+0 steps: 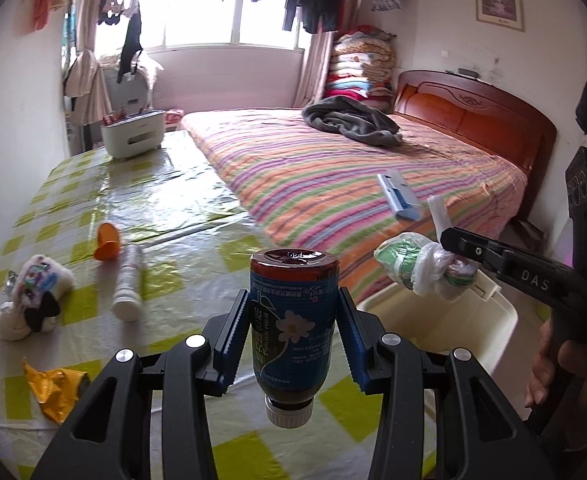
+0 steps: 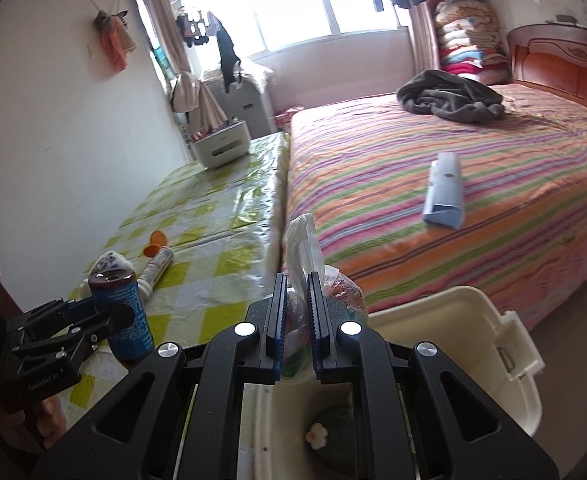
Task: Collect trash
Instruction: 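Carry both items over the cream bin and open both tools to drop them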
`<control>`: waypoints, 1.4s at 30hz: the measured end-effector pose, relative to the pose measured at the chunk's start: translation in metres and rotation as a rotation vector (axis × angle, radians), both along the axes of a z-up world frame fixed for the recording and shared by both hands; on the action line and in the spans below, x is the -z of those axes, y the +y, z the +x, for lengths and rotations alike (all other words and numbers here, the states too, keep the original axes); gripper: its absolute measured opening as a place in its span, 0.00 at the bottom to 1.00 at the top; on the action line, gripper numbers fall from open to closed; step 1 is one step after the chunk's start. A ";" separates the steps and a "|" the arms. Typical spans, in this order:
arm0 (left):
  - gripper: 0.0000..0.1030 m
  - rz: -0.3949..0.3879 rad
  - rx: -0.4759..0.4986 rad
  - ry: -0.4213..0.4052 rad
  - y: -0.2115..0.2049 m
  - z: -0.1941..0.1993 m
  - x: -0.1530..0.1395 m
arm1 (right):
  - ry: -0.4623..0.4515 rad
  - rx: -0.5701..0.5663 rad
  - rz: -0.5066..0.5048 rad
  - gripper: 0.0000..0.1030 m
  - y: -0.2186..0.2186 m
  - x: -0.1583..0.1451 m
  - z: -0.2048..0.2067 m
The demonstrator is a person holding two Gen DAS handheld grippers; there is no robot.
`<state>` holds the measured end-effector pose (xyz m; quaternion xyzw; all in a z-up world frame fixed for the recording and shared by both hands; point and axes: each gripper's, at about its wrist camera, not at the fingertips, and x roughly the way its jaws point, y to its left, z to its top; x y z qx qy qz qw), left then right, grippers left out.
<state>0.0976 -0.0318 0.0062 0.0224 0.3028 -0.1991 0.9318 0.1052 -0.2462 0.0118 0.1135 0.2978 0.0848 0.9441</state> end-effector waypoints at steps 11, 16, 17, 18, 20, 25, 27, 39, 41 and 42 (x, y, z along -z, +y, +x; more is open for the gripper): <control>0.41 0.001 0.113 0.011 -0.055 -0.004 0.002 | 0.002 0.116 -0.010 0.10 -0.034 0.011 -0.018; 0.41 0.011 0.164 0.022 -0.078 -0.009 0.007 | 0.015 0.150 0.006 0.11 -0.046 0.018 -0.023; 0.41 0.013 0.171 0.025 -0.082 -0.009 0.008 | 0.022 0.158 0.005 0.13 -0.047 0.020 -0.023; 0.41 0.014 0.176 0.027 -0.086 -0.010 0.009 | 0.024 0.172 0.010 0.13 -0.050 0.021 -0.024; 0.41 0.016 0.187 0.031 -0.090 -0.011 0.010 | 0.036 0.177 0.032 0.18 -0.056 0.024 -0.023; 0.41 0.024 0.201 0.033 -0.099 -0.012 0.013 | 0.025 0.234 0.092 0.50 -0.071 0.024 -0.026; 0.41 0.021 0.204 0.036 -0.101 -0.011 0.013 | 0.005 0.252 0.117 0.51 -0.077 0.021 -0.030; 0.41 0.003 0.255 0.032 -0.121 -0.013 0.009 | -0.132 0.410 0.209 0.57 -0.108 0.003 -0.055; 0.41 -0.002 0.262 0.035 -0.124 -0.012 0.007 | -0.143 0.422 0.210 0.57 -0.109 0.002 -0.056; 0.41 -0.007 0.263 0.033 -0.126 -0.012 0.006 | -0.149 0.424 0.215 0.57 -0.109 0.002 -0.056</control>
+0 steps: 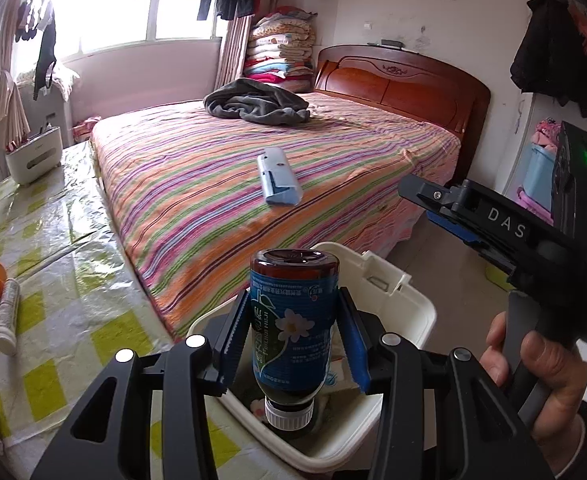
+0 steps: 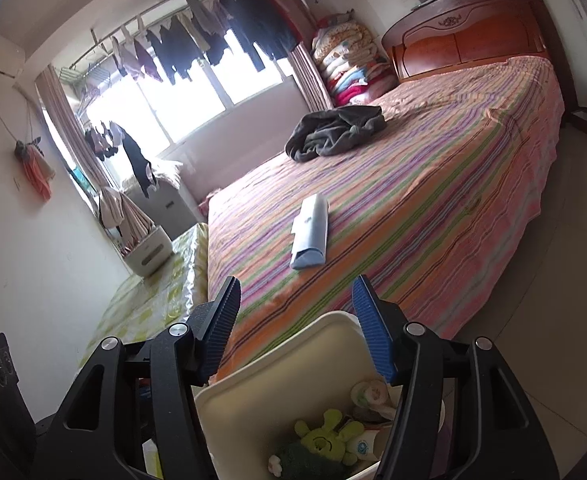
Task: Collect trash
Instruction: 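Carry both items over the cream bin and open both tools to drop them, then return both open tools to the table toward the yellow snack bag and spray can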
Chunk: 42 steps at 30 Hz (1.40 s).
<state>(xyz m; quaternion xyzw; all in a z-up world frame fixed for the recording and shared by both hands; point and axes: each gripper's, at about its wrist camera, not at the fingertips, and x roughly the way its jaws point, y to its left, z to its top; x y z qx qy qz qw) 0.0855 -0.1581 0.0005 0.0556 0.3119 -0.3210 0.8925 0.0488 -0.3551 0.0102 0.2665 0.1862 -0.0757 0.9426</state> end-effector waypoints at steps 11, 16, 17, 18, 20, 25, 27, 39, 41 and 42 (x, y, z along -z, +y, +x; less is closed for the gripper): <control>0.76 -0.057 -0.049 0.003 0.001 0.010 -0.003 | -0.013 0.003 0.000 0.57 0.007 0.001 0.001; 0.79 -0.078 -0.086 -0.026 0.023 0.005 -0.012 | -0.009 -0.032 -0.011 0.57 0.019 0.000 0.006; 0.79 -0.082 -0.096 -0.032 0.029 0.003 -0.014 | -0.006 -0.042 -0.019 0.57 0.024 -0.001 0.008; 0.79 -0.080 -0.117 -0.042 0.038 0.001 -0.016 | -0.007 -0.054 -0.024 0.57 0.029 -0.001 0.010; 0.79 -0.061 -0.144 -0.056 0.053 0.000 -0.017 | -0.004 -0.092 -0.036 0.58 0.043 -0.004 0.015; 0.80 0.020 -0.227 -0.091 0.100 -0.007 -0.010 | 0.001 -0.183 -0.081 0.62 0.085 -0.009 0.028; 0.80 0.034 -0.272 -0.088 0.118 -0.007 -0.005 | 0.010 -0.220 -0.097 0.63 0.102 -0.009 0.034; 0.80 0.022 -0.491 -0.129 0.213 0.000 -0.006 | 0.076 -0.407 -0.149 0.65 0.199 0.000 0.066; 0.80 0.023 -0.511 -0.129 0.225 0.000 -0.005 | 0.083 -0.427 -0.160 0.65 0.209 0.001 0.068; 0.80 0.016 -0.522 -0.120 0.233 0.001 -0.004 | 0.086 -0.438 -0.158 0.65 0.213 0.002 0.070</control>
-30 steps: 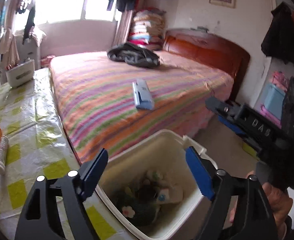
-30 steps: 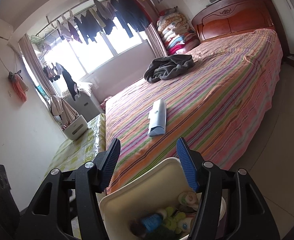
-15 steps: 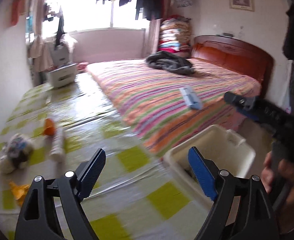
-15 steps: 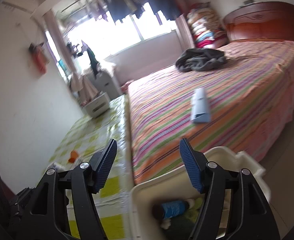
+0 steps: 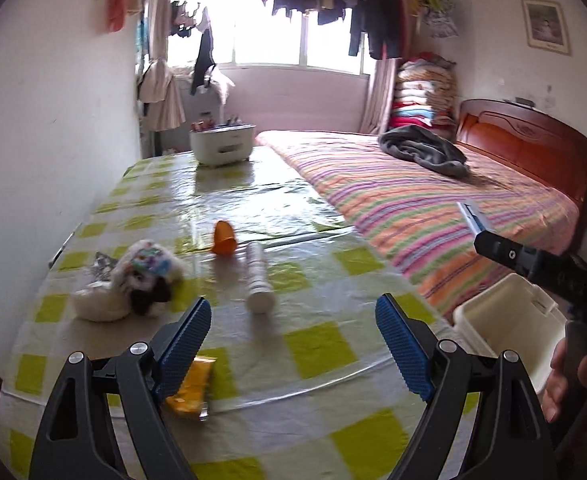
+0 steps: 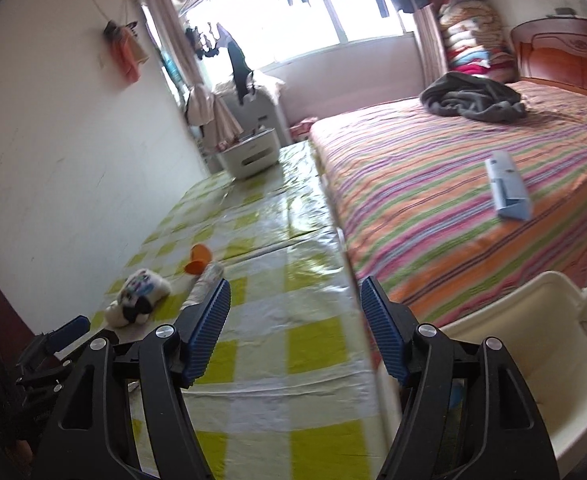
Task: Collect trash
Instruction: 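Return both open tools to the table toward the yellow snack bag and spray can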
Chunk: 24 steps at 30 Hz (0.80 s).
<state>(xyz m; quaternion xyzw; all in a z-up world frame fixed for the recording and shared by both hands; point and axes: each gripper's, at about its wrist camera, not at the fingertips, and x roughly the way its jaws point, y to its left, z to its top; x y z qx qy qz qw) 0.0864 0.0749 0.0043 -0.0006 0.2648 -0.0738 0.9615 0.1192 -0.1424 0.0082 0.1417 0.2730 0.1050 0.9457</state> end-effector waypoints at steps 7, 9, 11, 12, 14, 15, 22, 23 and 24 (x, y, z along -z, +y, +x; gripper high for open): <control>0.80 -0.019 -0.057 0.029 0.034 0.000 0.008 | 0.036 -0.052 -0.012 0.66 0.031 0.010 0.012; 0.80 -0.024 -0.073 0.039 0.045 0.001 0.010 | 0.047 -0.068 -0.015 0.66 0.040 0.013 0.015; 0.80 -0.029 -0.087 0.048 0.053 0.001 0.012 | 0.059 -0.082 -0.021 0.67 0.049 0.016 0.019; 0.80 -0.029 -0.098 0.054 0.058 0.002 0.014 | 0.068 -0.091 -0.023 0.67 0.054 0.018 0.022; 0.80 -0.033 -0.114 0.065 0.067 0.005 0.018 | 0.080 -0.105 -0.022 0.67 0.064 0.020 0.026; 0.80 -0.036 -0.121 0.075 0.071 0.007 0.021 | 0.086 -0.112 -0.022 0.68 0.068 0.021 0.028; 0.80 -0.040 -0.134 0.122 0.087 0.014 0.033 | 0.141 -0.160 -0.013 0.69 0.099 0.027 0.050; 0.80 -0.039 -0.133 0.124 0.088 0.014 0.034 | 0.154 -0.173 -0.008 0.69 0.105 0.029 0.055; 0.80 -0.039 -0.132 0.126 0.089 0.015 0.035 | 0.165 -0.182 -0.009 0.69 0.113 0.031 0.060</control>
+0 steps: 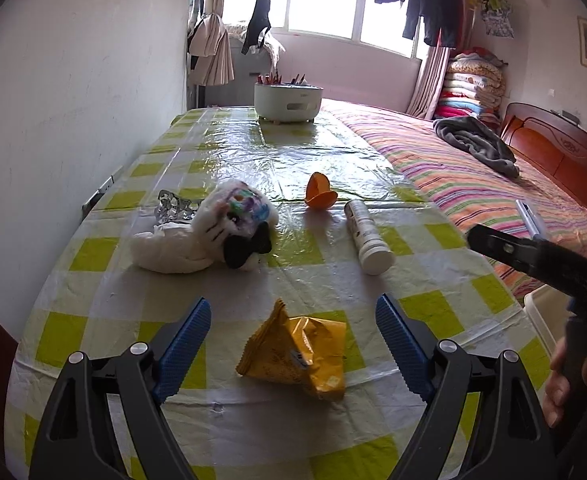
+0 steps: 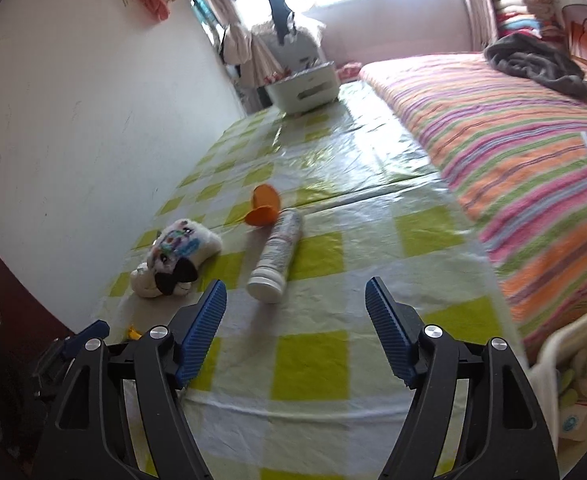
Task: Collect trash
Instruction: 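Return both open tools to the table toward the yellow snack bag and spray can, then grasp the yellow snack bag with the left tool while the right tool grasps the white spray can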
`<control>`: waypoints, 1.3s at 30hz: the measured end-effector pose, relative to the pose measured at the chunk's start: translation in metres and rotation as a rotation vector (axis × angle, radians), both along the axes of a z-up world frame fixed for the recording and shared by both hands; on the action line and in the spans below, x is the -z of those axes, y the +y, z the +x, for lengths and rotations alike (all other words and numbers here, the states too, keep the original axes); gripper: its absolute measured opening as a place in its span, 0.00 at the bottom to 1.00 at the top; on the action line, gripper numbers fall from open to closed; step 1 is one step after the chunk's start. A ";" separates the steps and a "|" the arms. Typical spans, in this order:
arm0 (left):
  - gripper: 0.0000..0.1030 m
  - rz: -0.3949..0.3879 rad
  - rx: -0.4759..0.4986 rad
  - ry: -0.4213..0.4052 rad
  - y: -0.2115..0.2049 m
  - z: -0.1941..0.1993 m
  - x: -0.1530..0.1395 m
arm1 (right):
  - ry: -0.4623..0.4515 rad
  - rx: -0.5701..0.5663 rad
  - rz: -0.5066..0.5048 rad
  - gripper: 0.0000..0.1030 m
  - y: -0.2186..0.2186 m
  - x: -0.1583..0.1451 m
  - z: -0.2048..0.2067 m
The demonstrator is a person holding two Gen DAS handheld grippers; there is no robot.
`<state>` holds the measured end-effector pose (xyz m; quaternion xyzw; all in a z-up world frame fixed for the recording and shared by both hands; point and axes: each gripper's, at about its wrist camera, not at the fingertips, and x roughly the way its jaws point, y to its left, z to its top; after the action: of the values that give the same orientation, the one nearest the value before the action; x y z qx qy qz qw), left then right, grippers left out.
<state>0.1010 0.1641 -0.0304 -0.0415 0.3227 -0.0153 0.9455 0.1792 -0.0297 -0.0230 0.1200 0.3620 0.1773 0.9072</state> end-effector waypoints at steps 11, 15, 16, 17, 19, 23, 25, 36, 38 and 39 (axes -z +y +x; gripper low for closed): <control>0.80 -0.007 0.035 0.053 0.006 0.013 0.010 | 0.084 -0.058 -0.112 0.69 0.051 0.015 0.057; 0.80 0.001 0.039 0.066 0.005 0.015 0.014 | 0.130 -0.070 -0.161 0.69 0.064 0.028 0.078; 0.79 -0.001 0.038 0.071 0.006 0.016 0.015 | 0.139 -0.071 -0.171 0.69 0.066 0.030 0.082; 0.79 -0.003 0.037 0.076 0.006 0.017 0.016 | 0.148 -0.071 -0.186 0.69 0.069 0.033 0.086; 0.79 -0.007 0.036 0.084 0.006 0.018 0.019 | 0.163 -0.075 -0.208 0.69 0.073 0.038 0.093; 0.62 -0.006 0.048 0.084 0.005 0.018 0.019 | 0.176 -0.074 -0.237 0.58 0.077 0.043 0.102; 0.54 -0.010 0.058 0.100 0.004 0.021 0.022 | 0.188 -0.082 -0.253 0.46 0.079 0.045 0.106; 0.32 -0.009 0.101 0.093 -0.007 0.021 0.021 | 0.173 -0.120 -0.214 0.28 0.069 0.042 0.088; 0.31 -0.003 0.106 0.084 -0.011 0.021 0.019 | 0.162 -0.120 -0.184 0.28 0.063 0.036 0.082; 0.31 -0.002 0.108 0.081 -0.012 0.021 0.019 | 0.160 -0.121 -0.164 0.28 0.059 0.033 0.078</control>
<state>0.1218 0.1526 -0.0495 -0.0255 0.3623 -0.0650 0.9294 0.2572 0.0289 -0.0558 0.0373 0.4533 0.1912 0.8698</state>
